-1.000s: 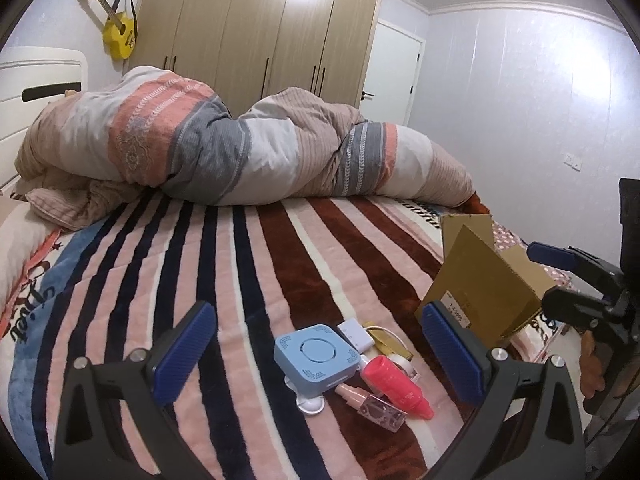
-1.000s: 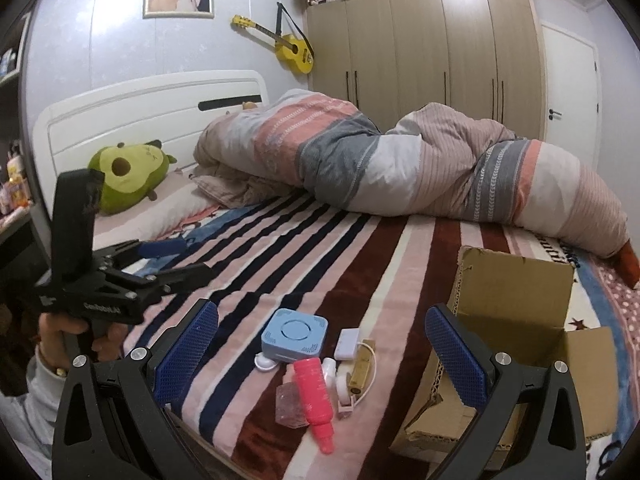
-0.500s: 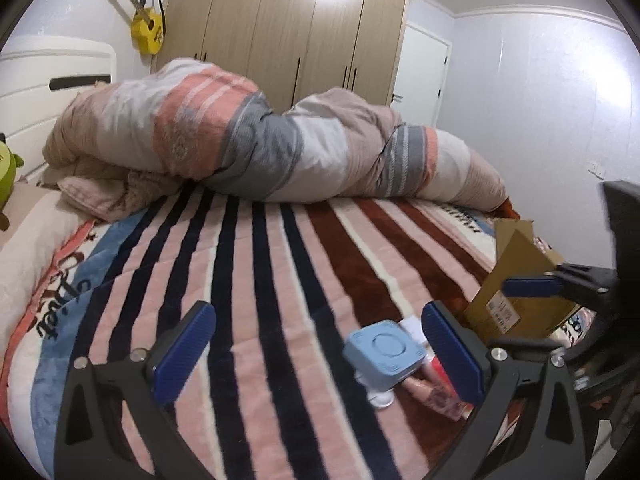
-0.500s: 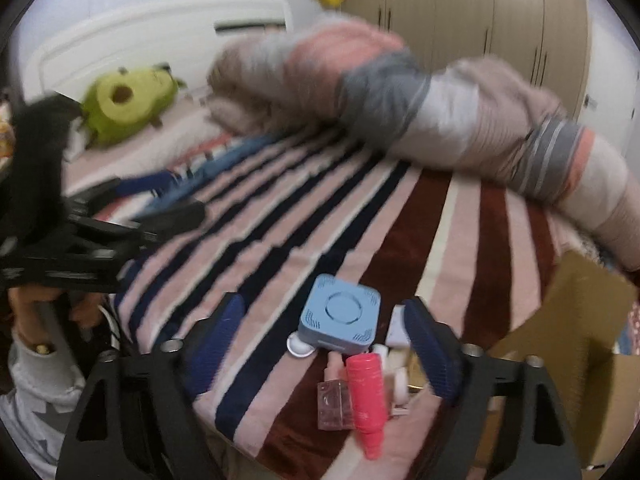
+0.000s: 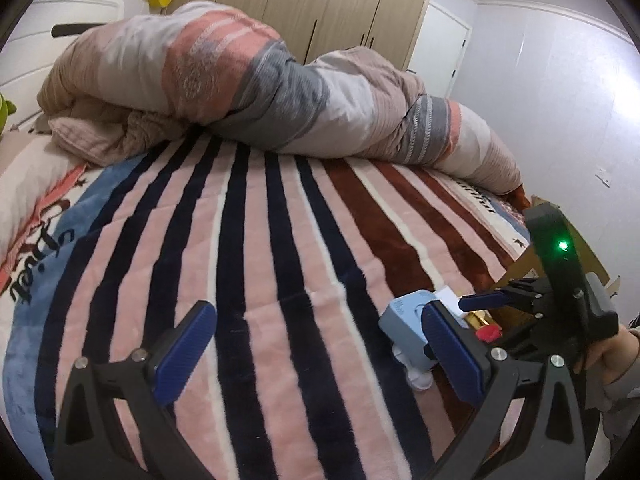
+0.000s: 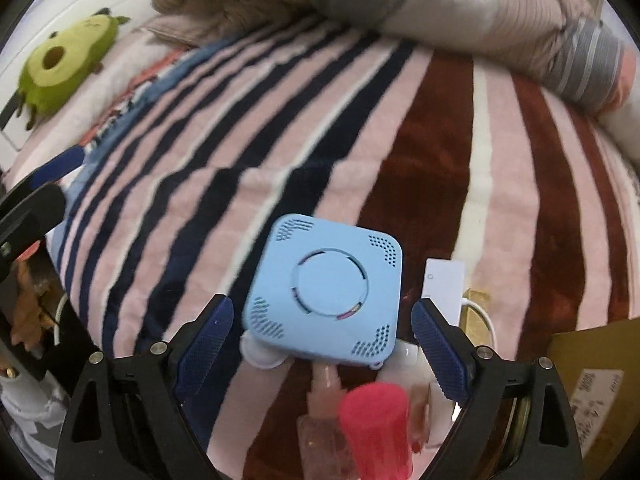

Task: Organize rigid objects
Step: 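Grasp the light-blue square speaker with the right gripper, then carry the blue speaker into the cardboard box and open the right gripper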

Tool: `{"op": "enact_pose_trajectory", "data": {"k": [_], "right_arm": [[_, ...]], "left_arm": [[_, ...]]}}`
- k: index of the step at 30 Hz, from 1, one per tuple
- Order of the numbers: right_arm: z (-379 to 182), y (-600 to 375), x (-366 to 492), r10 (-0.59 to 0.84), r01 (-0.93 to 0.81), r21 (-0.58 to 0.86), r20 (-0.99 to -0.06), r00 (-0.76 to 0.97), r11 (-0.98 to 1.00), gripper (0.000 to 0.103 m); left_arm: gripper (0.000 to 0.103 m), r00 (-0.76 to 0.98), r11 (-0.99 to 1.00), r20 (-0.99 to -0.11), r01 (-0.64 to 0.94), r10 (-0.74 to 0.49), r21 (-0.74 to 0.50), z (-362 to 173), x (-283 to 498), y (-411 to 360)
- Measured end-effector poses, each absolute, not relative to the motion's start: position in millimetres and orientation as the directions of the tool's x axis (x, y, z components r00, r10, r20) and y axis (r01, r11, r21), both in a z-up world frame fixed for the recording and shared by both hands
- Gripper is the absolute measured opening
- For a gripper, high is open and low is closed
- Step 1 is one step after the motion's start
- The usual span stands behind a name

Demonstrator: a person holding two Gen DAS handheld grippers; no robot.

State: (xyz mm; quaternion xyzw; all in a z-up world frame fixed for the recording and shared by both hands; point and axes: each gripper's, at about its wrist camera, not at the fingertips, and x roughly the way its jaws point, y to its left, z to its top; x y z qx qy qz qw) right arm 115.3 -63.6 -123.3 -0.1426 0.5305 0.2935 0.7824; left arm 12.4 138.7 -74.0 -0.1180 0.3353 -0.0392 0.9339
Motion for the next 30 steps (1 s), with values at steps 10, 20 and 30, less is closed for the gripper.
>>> {"op": "enact_pose_trajectory", "data": {"k": [10, 20, 30], "right_arm": [[-149.6, -56.1, 145.6, 0.310, -0.581, 0.175, -0.941, 0.140, 0.795, 0.078], [-86.8, -67.7, 96.2, 0.456, -0.699, 0.089, -0.815, 0.358, 0.709, 0.078], [13.6, -122.4, 31.5, 0.697, -0.787, 0.053, -0.504, 0.511, 0.615, 0.078]], "left_arm": [[0.102, 0.744, 0.958, -0.642, -0.004, -0.188, -0.285, -83.1, 22.2, 140.5], [0.102, 0.691, 0.863, -0.578, 0.135, -0.434, -0.486, -72.8, 33.0, 128.8], [0.046, 0.589, 0.758, -0.492, 0.390, -0.642, -0.523, 27.7, 41.5, 41.8]]}}
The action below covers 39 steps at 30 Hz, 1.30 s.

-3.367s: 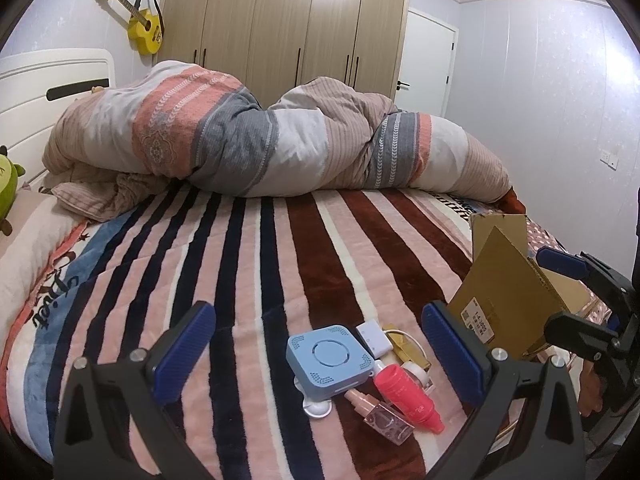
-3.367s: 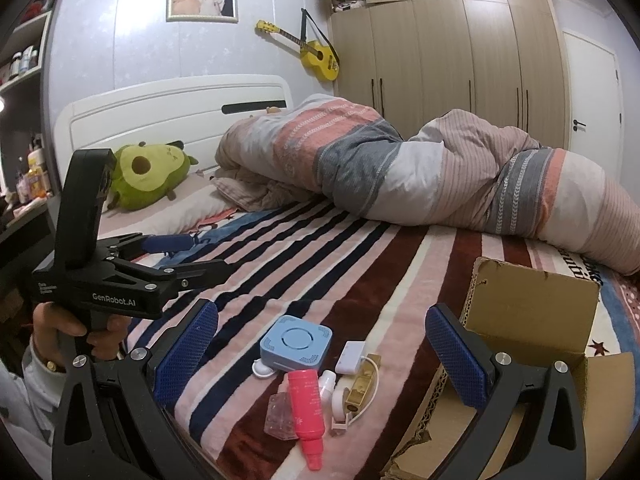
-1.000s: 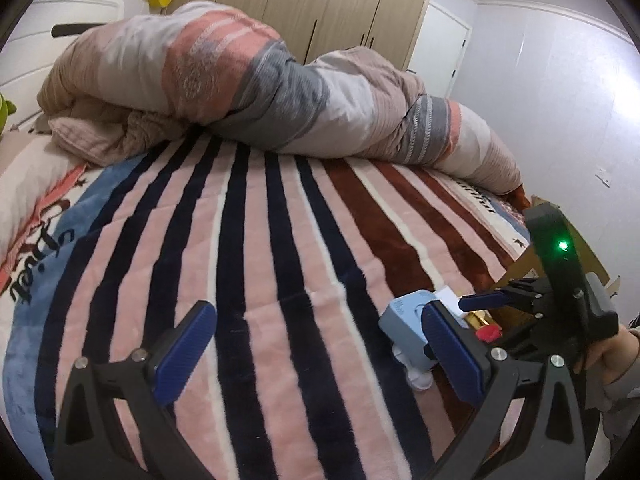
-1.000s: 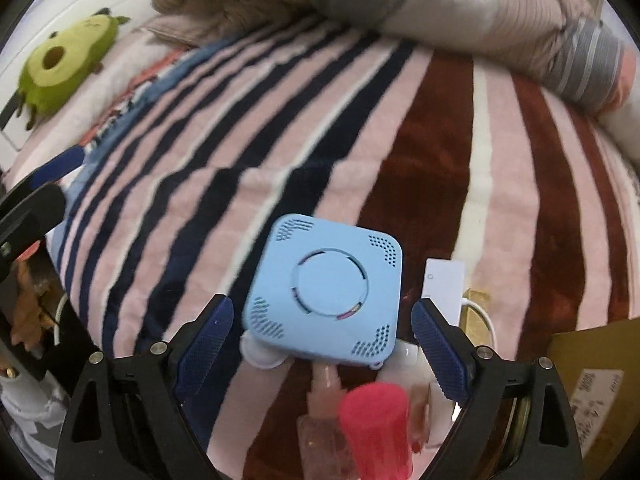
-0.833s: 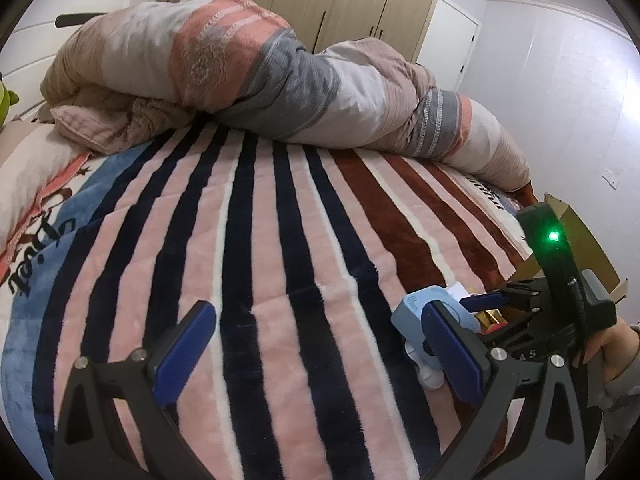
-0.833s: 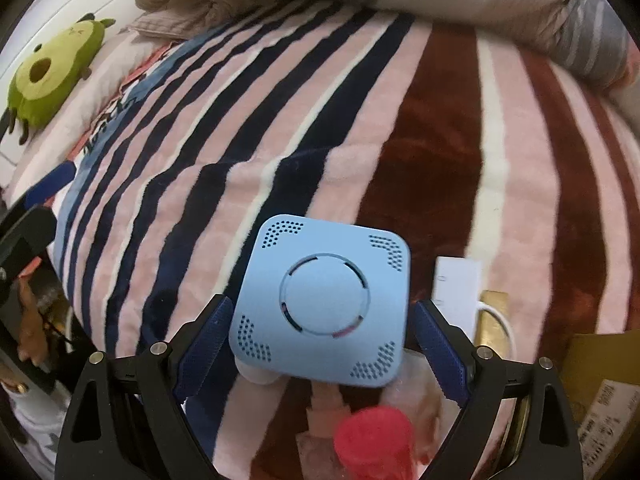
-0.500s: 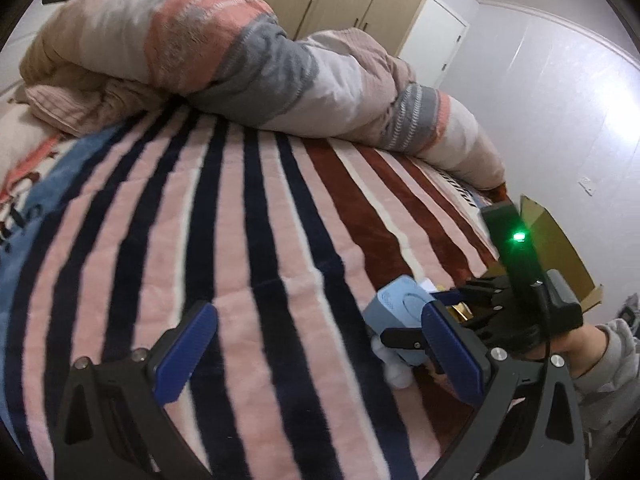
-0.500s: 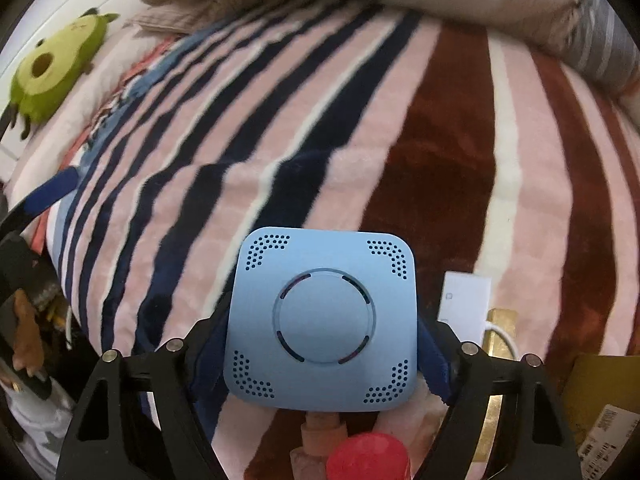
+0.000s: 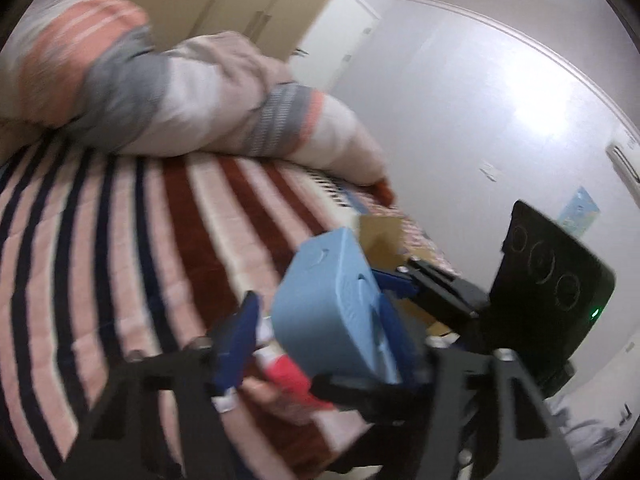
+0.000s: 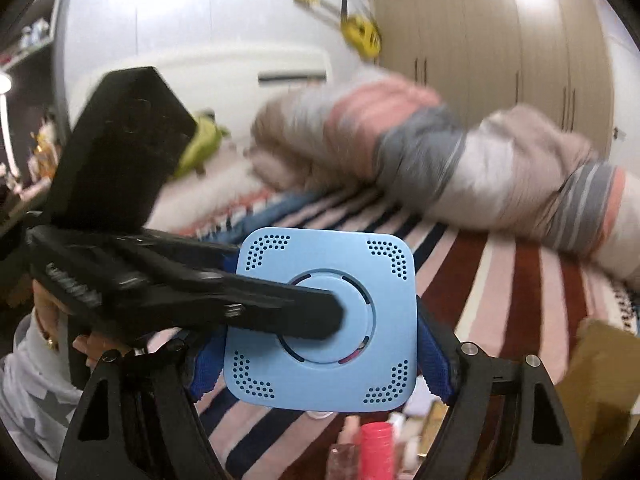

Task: Organize rigid objects
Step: 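Carry the blue speaker into the cardboard box and open the right gripper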

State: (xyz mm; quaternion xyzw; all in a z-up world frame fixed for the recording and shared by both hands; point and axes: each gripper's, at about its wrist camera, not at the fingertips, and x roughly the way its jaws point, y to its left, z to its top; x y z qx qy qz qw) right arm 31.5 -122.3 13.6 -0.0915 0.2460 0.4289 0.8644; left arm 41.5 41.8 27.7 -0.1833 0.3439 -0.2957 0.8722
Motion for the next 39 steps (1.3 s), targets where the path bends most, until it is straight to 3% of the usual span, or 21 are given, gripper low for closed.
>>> {"op": "enact_pose_trajectory", "data": {"k": [1, 4, 10, 16, 21, 24, 26, 28, 39], "right_arm": [[20.7, -132.6, 30.6, 0.701, -0.781, 0.052, -0.483, 0.525, 0.622, 0.078], [37.9, -170.7, 32.6, 0.689, -0.745, 0.059, -0.436, 0.579, 0.664, 0.077], [55.0, -265.8, 55.9, 0.649, -0.646, 0.174, -0.417, 0.636, 0.744, 0.078], [37.8, -336.4, 88.7, 0.570, -0.534, 0.240, -0.532, 0.626, 0.811, 0.078], [20.1, -353.8, 102.7, 0.521, -0.491, 0.239, -0.621, 0.586, 0.837, 0.078], [18.4, -358.6, 90.5, 0.498, -0.490, 0.214, -0.649, 0.575, 0.845, 0.078], [18.4, -354.7, 88.9, 0.479, -0.499, 0.174, -0.654, 0.585, 0.849, 0.080], [17.2, -352.5, 83.8, 0.448, -0.487, 0.146, -0.669, 0.593, 0.861, 0.089], [62.1, -299.5, 43.0, 0.491, -0.557, 0.090, -0.599, 0.632, 0.826, 0.090]], "left_arm": [[0.038, 0.577, 0.752, -0.489, 0.425, -0.654, -0.504, 40.7, 43.7, 26.0], [0.028, 0.566, 0.766, -0.516, 0.494, -0.643, -0.412, 69.8, 50.5, -22.1], [0.028, 0.507, 0.748, -0.585, 0.595, -0.633, -0.293, 92.2, 80.5, -122.6], [0.030, 0.376, 0.702, -0.687, 0.657, -0.621, -0.275, 68.6, 125.7, -209.8], [0.032, 0.304, 0.697, -0.731, 0.645, -0.611, -0.314, 42.6, 139.0, -233.6], [0.038, 0.314, 0.716, -0.749, 0.634, -0.584, -0.293, 39.1, 138.8, -235.2], [0.060, 0.347, 0.737, -0.757, 0.628, -0.553, -0.250, 41.0, 136.6, -234.6], [0.067, 0.362, 0.742, -0.749, 0.623, -0.555, -0.248, 46.2, 134.1, -227.0], [0.075, 0.565, 0.828, -0.650, 0.528, -0.509, -0.190, 98.2, 88.2, -123.0]]}}
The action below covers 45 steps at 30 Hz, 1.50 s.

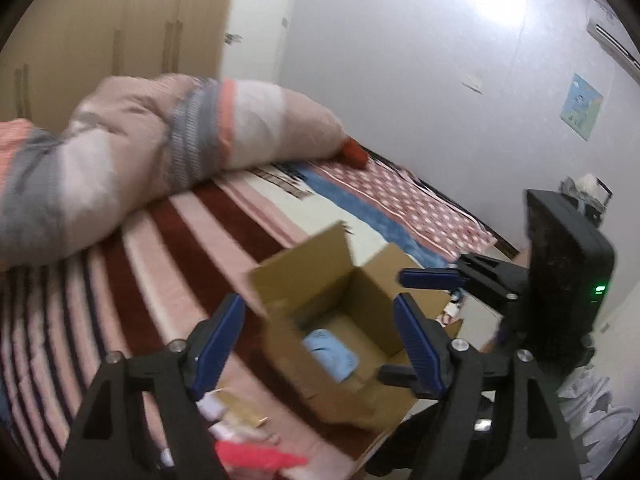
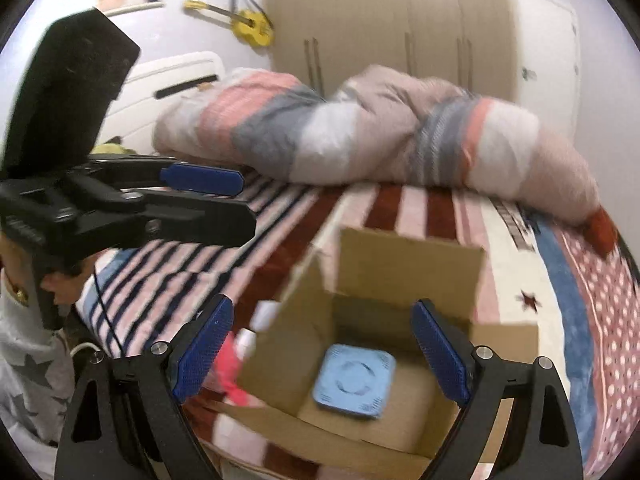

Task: Organize rigid objects
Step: 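Carry the blue speaker into the cardboard box and open the right gripper, then grasp the pink bottle with the right gripper, then lower the pink bottle into the box and open the right gripper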

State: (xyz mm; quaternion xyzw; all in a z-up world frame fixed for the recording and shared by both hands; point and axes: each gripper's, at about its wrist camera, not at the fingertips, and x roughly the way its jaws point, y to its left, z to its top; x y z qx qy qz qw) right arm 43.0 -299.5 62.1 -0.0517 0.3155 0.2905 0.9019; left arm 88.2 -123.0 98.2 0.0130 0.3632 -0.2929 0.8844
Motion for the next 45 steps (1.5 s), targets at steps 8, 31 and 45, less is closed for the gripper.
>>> {"op": "enact_pose_trajectory", "data": {"k": [8, 31, 45], "right_arm": [[75.9, -197.2, -1.5, 0.560, -0.702, 0.009, -0.610, 0.561, 0.712, 0.076], [-112.8, -138.6, 49.1, 0.251, -0.620, -0.016, -0.906, 0.342, 0.785, 0.028], [-49.1, -128.6, 26.1, 0.435, -0.674, 0.010, -0.770, 0.466, 0.739, 0.027]], "left_arm": [[0.078, 0.719, 0.933, -0.613, 0.347, -0.328, -0.091, 92.9, 39.9, -15.5], [0.078, 0.633, 0.947, -0.705, 0.240, -0.319, -0.214, -49.5, 34.4, 47.4], [0.077, 0.582, 0.884, -0.668, 0.351, -0.464, -0.308, -37.7, 36.4, 16.9]]}}
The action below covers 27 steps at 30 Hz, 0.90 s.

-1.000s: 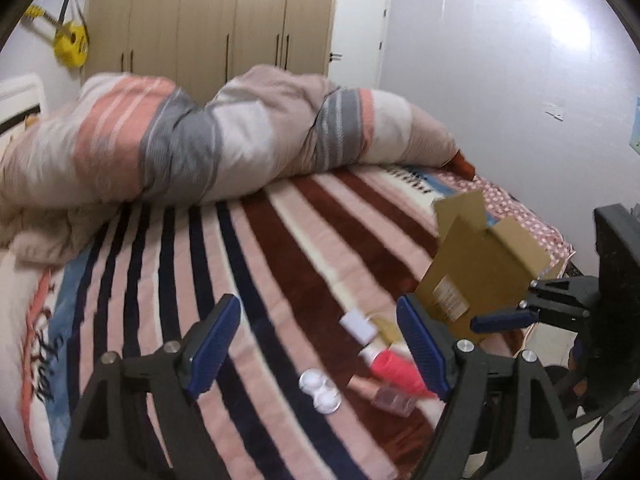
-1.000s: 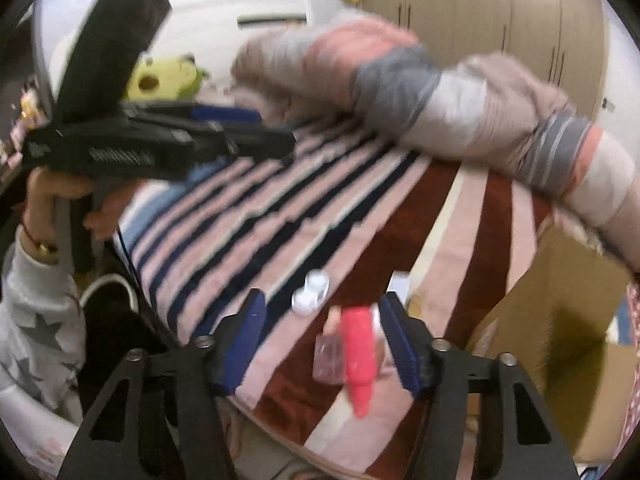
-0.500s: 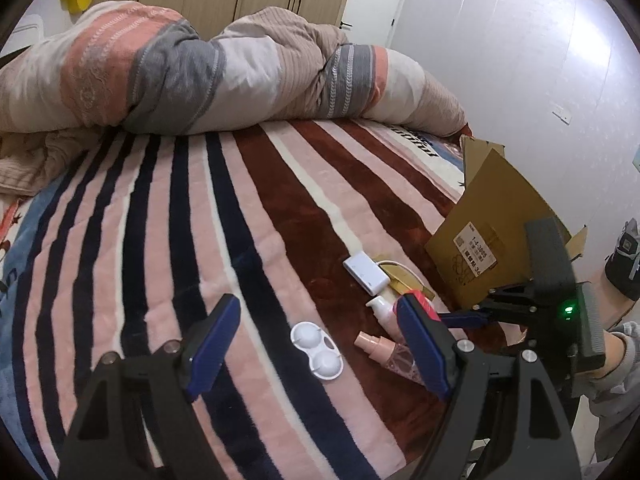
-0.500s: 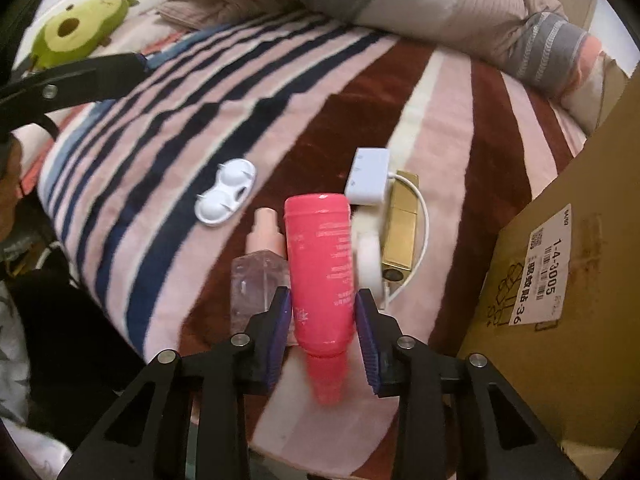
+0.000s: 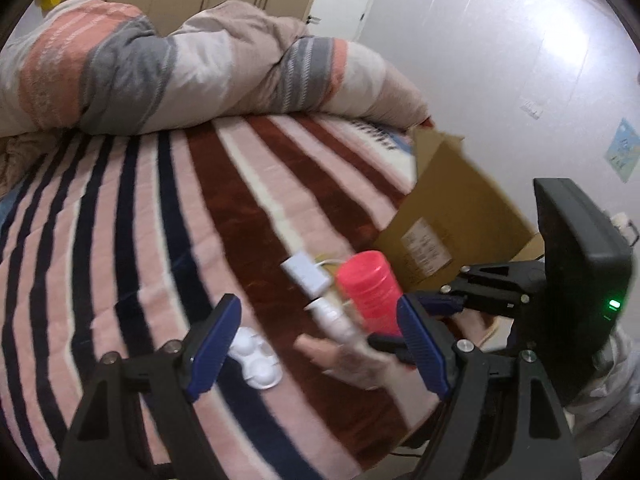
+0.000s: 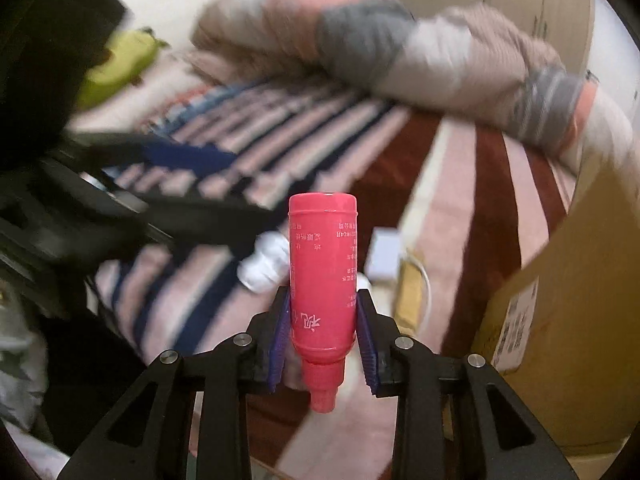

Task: Organize rigid objects
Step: 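Lower the pink bottle into the box and open the right gripper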

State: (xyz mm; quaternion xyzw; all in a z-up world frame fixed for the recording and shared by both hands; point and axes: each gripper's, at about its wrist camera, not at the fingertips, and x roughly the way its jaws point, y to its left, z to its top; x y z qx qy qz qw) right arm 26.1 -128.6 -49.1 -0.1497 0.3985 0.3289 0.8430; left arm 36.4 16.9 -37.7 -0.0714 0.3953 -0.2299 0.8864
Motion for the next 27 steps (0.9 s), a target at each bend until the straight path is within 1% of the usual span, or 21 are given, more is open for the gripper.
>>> {"op": "enact_pose_trajectory", "data": {"k": [3, 5, 6, 7, 8, 10, 13, 19, 23, 27], "right_arm": [[-20.3, -121.5, 13.8, 0.510, -0.716, 0.025, -0.719, 0.473, 0.698, 0.027], [-3.0, -119.1, 6.6, 0.551, -0.738, 0.033, -0.688, 0.472, 0.674, 0.027], [4.6, -119.2, 4.6, 0.566, -0.745, 0.035, -0.675, 0.474, 0.666, 0.027], [12.4, -120.4, 3.3, 0.576, -0.749, 0.032, -0.662, 0.480, 0.662, 0.027], [20.5, -123.4, 3.0, 0.583, -0.748, 0.025, -0.644, 0.496, 0.664, 0.027], [34.1, -132.5, 4.7, 0.603, -0.748, 0.026, -0.610, 0.514, 0.663, 0.027], [54.0, -152.4, 7.4, 0.624, -0.737, 0.041, -0.566, 0.540, 0.675, 0.027], [84.2, -206.6, 16.8, 0.605, -0.677, 0.038, -0.487, 0.630, 0.735, 0.027], [87.8, -249.7, 24.8, 0.566, -0.620, 0.052, -0.473, 0.675, 0.783, 0.027], [70.3, -288.6, 41.7, 0.520, -0.556, 0.098, -0.513, 0.682, 0.825, 0.027]], "left_arm": [[0.065, 0.593, 0.859, -0.624, 0.392, -0.509, -0.329, -17.6, 34.8, 9.9], [0.049, 0.613, 0.859, -0.604, 0.399, -0.509, -0.320, -1.5, 34.3, 4.9], [0.045, 0.621, 0.860, -0.597, 0.398, -0.508, -0.318, 5.1, 34.3, 3.2], [0.037, 0.627, 0.857, -0.586, 0.401, -0.514, -0.323, 12.2, 34.0, 1.2], [0.034, 0.635, 0.848, -0.562, 0.415, -0.530, -0.330, 24.0, 32.8, -2.4], [0.033, 0.669, 0.855, -0.535, 0.435, -0.516, -0.282, 44.4, 29.5, -13.0], [0.030, 0.683, 0.851, -0.516, 0.475, -0.516, -0.223, 71.5, 30.6, -36.2], [0.029, 0.682, 0.831, -0.509, 0.539, -0.525, -0.136, 111.2, 48.8, -91.7], [0.029, 0.641, 0.799, -0.534, 0.590, -0.551, -0.117, 116.1, 67.5, -138.4], [0.029, 0.579, 0.771, -0.599, 0.629, -0.553, -0.103, 99.3, 91.9, -184.8]]}}
